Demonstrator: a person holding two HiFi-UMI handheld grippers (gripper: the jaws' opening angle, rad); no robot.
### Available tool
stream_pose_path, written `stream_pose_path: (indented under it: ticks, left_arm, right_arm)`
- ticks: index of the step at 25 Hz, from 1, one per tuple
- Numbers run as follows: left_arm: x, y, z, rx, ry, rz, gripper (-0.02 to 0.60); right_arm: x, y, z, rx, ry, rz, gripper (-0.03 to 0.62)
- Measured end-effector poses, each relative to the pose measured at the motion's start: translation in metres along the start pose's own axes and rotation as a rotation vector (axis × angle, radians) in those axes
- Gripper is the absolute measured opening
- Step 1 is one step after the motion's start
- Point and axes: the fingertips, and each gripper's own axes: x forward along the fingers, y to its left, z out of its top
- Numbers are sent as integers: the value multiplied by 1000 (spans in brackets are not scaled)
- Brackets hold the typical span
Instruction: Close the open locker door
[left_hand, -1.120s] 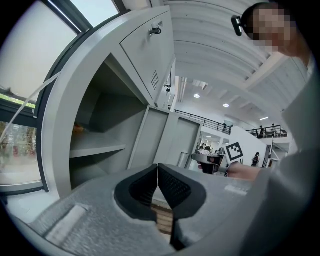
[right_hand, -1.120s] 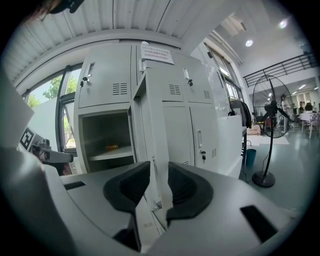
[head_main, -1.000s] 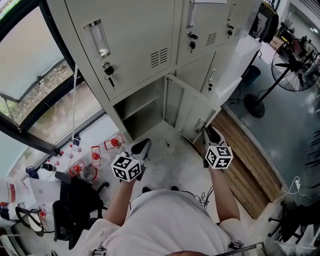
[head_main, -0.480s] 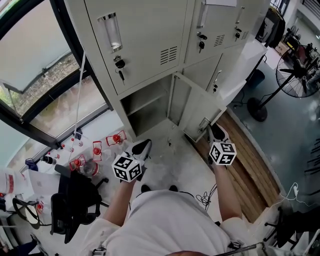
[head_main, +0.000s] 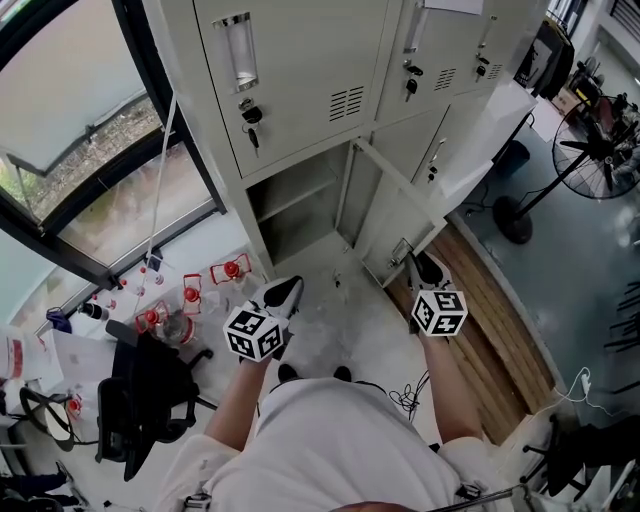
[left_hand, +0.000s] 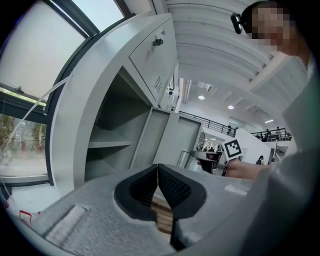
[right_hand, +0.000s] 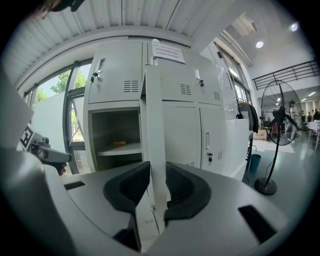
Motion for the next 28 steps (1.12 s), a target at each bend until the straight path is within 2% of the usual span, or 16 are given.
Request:
stream_pose_path:
  ticks: [8,19,28]
  left_arm:
    - [-11,1,-4,-6,-3,12,15]
    - [-37,15,-5,-22,-14,63,15]
    - [-53,26,-11,-48,-19,110,15]
  right_arm:
    - [-5,48,-1,-35,2,96,98]
    - [-7,93,-3,-20,-14,175,114]
    - [0,133,-4,-36,-16,276,124]
